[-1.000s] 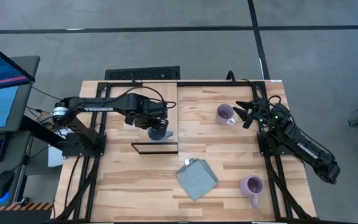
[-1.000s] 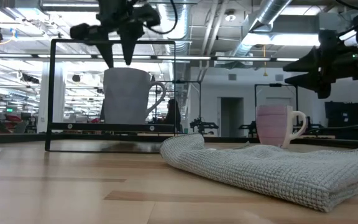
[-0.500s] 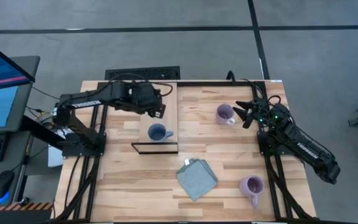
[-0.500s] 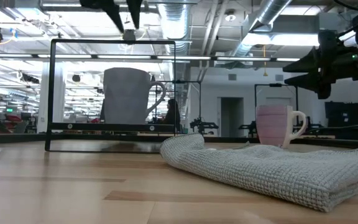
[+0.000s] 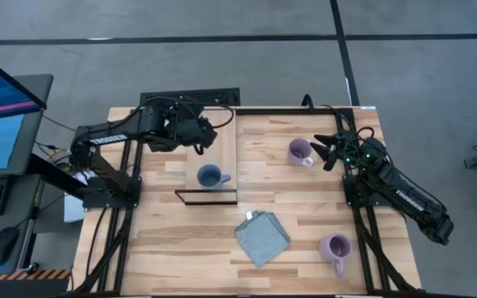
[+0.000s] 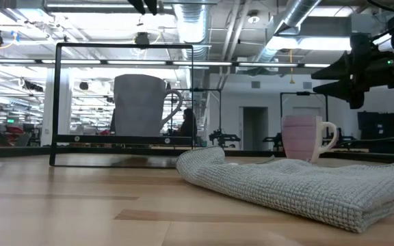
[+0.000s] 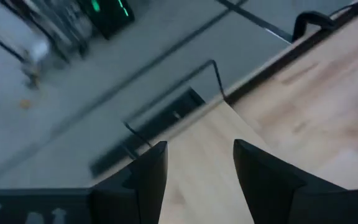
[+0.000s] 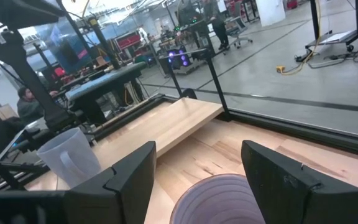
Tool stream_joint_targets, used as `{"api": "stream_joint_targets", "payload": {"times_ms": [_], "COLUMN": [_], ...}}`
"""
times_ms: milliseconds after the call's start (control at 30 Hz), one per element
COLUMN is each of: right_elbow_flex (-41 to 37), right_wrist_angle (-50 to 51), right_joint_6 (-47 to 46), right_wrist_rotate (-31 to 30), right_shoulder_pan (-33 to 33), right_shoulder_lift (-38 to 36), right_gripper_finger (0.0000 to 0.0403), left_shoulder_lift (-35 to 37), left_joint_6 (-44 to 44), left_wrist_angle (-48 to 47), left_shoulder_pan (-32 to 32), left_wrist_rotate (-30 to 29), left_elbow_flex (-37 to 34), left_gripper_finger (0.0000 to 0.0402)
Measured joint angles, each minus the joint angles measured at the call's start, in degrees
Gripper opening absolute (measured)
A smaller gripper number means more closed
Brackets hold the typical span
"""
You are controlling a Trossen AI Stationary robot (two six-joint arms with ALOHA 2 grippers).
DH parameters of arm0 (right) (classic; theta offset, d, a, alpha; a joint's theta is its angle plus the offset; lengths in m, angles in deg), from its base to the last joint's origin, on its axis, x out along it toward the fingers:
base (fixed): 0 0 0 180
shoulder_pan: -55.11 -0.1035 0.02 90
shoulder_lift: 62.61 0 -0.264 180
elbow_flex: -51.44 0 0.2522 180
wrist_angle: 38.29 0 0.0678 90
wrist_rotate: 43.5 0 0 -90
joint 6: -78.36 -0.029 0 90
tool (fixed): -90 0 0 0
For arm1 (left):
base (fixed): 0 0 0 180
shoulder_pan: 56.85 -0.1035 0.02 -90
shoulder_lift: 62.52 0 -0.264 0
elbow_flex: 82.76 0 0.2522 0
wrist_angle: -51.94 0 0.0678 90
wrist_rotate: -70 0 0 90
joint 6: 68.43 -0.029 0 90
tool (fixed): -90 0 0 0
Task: Stack small to large cups/mugs on shelf
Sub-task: Put the top light purple cup on the shelf
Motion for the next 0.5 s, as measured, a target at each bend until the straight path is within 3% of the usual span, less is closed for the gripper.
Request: {"api": "stream_joint_targets", "payload": {"times_ms": [200, 500], "right_elbow_flex": [-0.02, -0.11], "right_wrist_angle": [-0.08, -0.55], "right_joint_6": [-0.02, 0.02], "right_wrist_rotate": [-0.02, -0.20], "right_shoulder_pan": [0.00, 0.00], "right_shoulder_lift": [0.00, -0.07], "right_gripper_finger": [0.0260, 0.0260], "left_shoulder_lift": [2.33, 6.65], "left_joint_6": [-6.76, -1.79], "left_wrist_angle": [1.29, -0.50], "left_shoulder_pan": [3.26, 14.87], "left_wrist_rotate": [-2.37, -11.37], "left_elbow_flex": [-0.01, -0.08], "left_gripper_finger": [0.0177, 0.0177]}}
